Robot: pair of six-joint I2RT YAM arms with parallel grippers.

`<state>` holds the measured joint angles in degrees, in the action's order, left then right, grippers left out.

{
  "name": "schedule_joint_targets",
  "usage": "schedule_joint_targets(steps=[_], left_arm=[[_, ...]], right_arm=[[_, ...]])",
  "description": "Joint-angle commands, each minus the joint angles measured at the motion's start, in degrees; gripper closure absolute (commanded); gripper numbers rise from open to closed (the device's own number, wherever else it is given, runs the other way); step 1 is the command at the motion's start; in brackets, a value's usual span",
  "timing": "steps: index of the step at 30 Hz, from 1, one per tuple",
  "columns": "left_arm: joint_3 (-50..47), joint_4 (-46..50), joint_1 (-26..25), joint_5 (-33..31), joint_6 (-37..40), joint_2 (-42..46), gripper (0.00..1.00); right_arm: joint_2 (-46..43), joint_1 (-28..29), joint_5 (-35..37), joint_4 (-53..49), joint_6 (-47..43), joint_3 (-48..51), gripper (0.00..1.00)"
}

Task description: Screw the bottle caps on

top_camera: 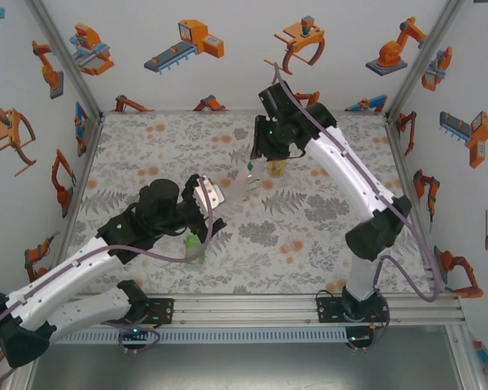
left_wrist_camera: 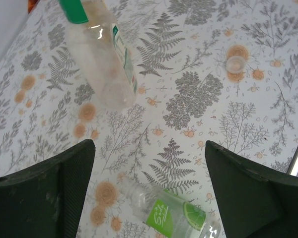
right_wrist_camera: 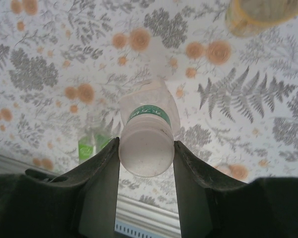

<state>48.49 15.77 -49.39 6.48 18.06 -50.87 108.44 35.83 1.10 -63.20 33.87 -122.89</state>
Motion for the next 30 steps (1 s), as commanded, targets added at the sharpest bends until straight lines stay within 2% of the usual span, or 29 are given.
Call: schedule_joint_targets(steps=[1, 6, 11, 22, 26, 30], left_arm=[[-1.1, 1.8, 2.1, -4.2, -9.2, 2.9, 0.17], [-1.0, 5.1, 4.3, -8.5, -17.7, 5.6, 0.18], [-2.6, 5.6, 4.8, -14.6, -25.6, 7.8, 0.22], [-7.1, 5.3, 5.0, -20.8, -35.6, 11.5, 0.26], [-8.8, 4.6, 5.1, -21.1, -36.9, 13.5, 0.26], [-9.2, 5.4, 5.1, -21.5, -37.4, 14.3, 0.26]], right_arm=[[5.9, -1.3, 1.7, -4.6, -5.3, -8.9, 1.00], [15.3, -1.7, 6.9, -8.9, -7.3, -21.3, 1.00], [18.8, -2.4, 7.6, -6.3, -8.0, -22.9, 1.00], [21.9, -2.8, 9.9, -4.3, -8.2, -22.7, 0.99], [22.4, -2.8, 9.2, -3.7, -8.4, -21.8, 0.91], [22.5, -2.8, 8.8, -3.0, -8.7, -20.9, 0.76]])
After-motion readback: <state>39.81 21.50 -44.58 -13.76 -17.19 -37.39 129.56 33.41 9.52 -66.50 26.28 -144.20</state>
